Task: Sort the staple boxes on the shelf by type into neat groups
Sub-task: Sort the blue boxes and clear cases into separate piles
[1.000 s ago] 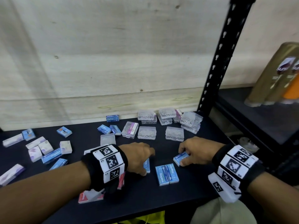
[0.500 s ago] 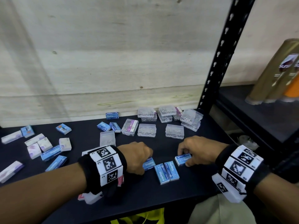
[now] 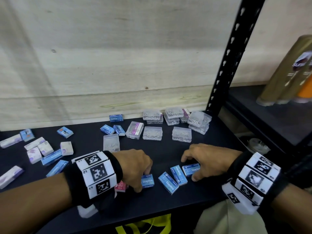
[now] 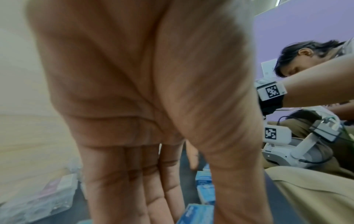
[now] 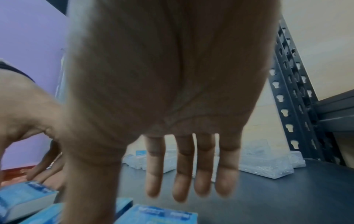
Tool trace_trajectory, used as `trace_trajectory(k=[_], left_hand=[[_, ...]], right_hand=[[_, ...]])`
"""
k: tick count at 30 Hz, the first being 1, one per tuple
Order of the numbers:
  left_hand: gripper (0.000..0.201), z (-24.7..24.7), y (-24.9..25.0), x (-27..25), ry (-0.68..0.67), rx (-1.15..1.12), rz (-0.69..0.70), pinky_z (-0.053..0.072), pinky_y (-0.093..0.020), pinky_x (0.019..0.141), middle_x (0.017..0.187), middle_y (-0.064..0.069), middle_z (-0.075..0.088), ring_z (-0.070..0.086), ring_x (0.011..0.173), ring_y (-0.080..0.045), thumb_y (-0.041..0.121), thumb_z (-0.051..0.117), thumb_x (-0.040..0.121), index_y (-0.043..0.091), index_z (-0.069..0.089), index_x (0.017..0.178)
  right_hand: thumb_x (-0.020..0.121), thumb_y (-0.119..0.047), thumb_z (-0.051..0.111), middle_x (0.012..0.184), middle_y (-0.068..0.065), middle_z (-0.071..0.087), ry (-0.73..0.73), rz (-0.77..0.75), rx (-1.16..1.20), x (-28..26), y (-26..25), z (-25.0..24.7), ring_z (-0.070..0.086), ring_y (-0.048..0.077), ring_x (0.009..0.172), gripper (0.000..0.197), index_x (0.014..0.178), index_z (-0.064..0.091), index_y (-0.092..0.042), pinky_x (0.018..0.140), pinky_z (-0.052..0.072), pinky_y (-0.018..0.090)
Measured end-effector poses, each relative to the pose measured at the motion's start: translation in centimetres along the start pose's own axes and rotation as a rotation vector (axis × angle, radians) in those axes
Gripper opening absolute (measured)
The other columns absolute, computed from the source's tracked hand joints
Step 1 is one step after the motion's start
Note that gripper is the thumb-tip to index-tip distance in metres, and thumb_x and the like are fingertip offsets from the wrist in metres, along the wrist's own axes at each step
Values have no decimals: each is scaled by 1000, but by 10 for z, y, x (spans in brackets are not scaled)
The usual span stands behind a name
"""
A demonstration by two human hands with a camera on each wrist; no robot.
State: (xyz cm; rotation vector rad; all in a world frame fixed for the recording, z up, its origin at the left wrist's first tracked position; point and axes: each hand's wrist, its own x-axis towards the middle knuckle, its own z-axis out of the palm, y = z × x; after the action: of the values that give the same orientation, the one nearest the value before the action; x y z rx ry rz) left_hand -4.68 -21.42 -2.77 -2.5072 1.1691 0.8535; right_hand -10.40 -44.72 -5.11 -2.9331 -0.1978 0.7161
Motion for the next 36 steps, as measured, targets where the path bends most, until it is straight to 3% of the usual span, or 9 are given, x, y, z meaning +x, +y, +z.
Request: trace_trajectory(k=[3, 8, 14, 20, 24, 27, 32, 36], left_hand=[[48, 3, 7, -1, -22, 14, 23, 52, -31, 80, 114, 5, 57, 56, 92, -15, 31, 77, 79, 22, 56, 121], [49, 3, 11, 0, 1, 24, 27, 49, -30, 79, 117, 3, 57, 59, 101, -19, 29, 77, 79, 22, 55, 123], [49, 1, 8, 3, 22, 2, 9, 49, -30, 77, 117, 3, 56, 58, 100, -19, 30, 77, 79, 22, 55, 122], [49, 0, 7, 10, 47, -20, 24, 50, -31, 80, 115, 4, 55, 54, 92, -16, 29, 77, 80, 22, 55, 122], [48, 1, 6, 13, 44, -23, 30, 52, -31, 81, 113, 5, 54, 55, 93, -16, 29, 77, 79, 22, 55, 120], [47, 1, 4, 16, 51, -32, 32, 53, -33, 82, 109, 6, 53, 56, 93, -16, 29, 78, 78, 22, 55, 119], [46, -1, 0, 19, 69, -43, 33, 52, -31, 81, 102, 9, 51, 53, 88, -13, 28, 78, 78, 23, 55, 118], [45, -1, -1, 21, 70, -54, 31, 51, -30, 79, 101, 9, 51, 53, 87, -13, 29, 78, 78, 23, 55, 116]], right_hand=[[70, -60, 79, 126, -15, 42, 15, -119, 16, 0, -10, 3, 33, 7, 120, 83, 140, 38, -43, 101, 41, 32], [74, -59, 75, 136, -14, 38, 20, -285, -55, 9, -34, 18, 35, 11, 125, 81, 144, 37, -42, 100, 43, 37], [76, -50, 78, 129, -10, 43, 49, -258, -3, 17, -35, 17, 43, 13, 121, 65, 134, 54, -31, 104, 40, 34], [73, -49, 81, 131, -9, 45, 35, -218, -15, 13, -30, 13, 43, 11, 123, 82, 143, 43, -26, 106, 40, 31], [78, -39, 79, 128, -8, 48, 23, -220, -44, 12, -30, 10, 47, 14, 122, 68, 138, 49, -27, 105, 40, 34], [80, -41, 78, 125, -7, 50, 46, -206, -44, 15, -32, 9, 48, 15, 119, 60, 133, 54, -26, 103, 41, 35], [76, -51, 77, 124, -7, 47, 32, -196, -22, 18, -33, 9, 48, 14, 117, 71, 137, 50, -27, 101, 43, 35], [81, -52, 73, 120, -7, 48, 42, -182, -15, 18, -34, 11, 49, 15, 114, 59, 132, 55, -28, 98, 45, 35]])
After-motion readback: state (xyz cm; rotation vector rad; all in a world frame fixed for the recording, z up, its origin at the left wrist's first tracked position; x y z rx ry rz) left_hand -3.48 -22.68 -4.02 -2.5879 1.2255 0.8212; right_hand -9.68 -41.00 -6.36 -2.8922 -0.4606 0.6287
